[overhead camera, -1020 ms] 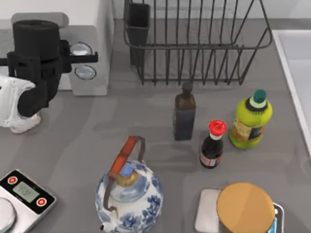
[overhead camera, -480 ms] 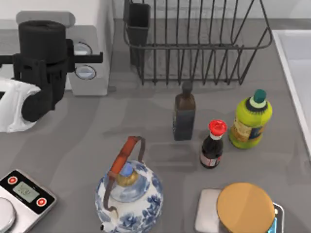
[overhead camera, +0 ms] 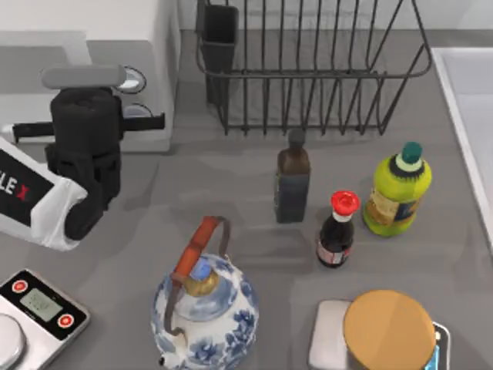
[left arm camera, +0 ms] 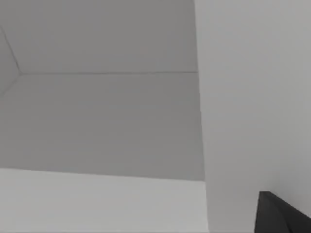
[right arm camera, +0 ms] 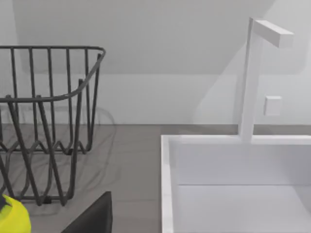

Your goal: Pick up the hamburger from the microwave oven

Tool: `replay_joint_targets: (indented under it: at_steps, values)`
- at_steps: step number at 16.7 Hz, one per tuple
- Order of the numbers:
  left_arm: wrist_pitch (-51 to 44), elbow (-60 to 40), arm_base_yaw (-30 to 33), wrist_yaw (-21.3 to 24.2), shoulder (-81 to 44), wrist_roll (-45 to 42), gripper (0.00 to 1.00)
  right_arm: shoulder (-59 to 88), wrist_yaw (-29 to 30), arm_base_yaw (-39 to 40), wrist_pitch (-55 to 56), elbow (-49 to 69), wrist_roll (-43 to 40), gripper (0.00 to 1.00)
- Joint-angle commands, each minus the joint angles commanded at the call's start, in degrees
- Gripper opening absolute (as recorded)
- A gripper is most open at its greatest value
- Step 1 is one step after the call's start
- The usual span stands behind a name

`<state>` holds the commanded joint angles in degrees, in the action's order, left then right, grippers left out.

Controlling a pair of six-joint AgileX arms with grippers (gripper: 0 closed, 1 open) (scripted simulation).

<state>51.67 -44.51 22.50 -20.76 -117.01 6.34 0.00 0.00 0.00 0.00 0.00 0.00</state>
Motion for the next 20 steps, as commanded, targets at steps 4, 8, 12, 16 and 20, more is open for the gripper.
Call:
replay_joint_targets:
  at_steps: [4, 8, 12, 16, 20]
  values:
    - [6.3, 1.8, 0.6, 1.2, -4.8, 0.5, 0.00, 0.0, 0.0, 0.0, 0.0, 0.0, 0.0, 1.00]
    - [6.4, 1.8, 0.6, 1.3, -4.8, 0.6, 0.00, 0.0, 0.0, 0.0, 0.0, 0.0, 0.0, 1.00]
    - [6.4, 1.8, 0.6, 1.3, -4.8, 0.6, 0.30, 0.0, 0.0, 0.0, 0.0, 0.0, 0.0, 1.00]
    - [6.4, 1.8, 0.6, 1.3, -4.8, 0.6, 0.60, 0.0, 0.0, 0.0, 0.0, 0.0, 0.0, 1.00]
    - [6.4, 1.8, 0.6, 1.3, -4.8, 0.6, 0.90, 0.0, 0.0, 0.0, 0.0, 0.0, 0.0, 1.00]
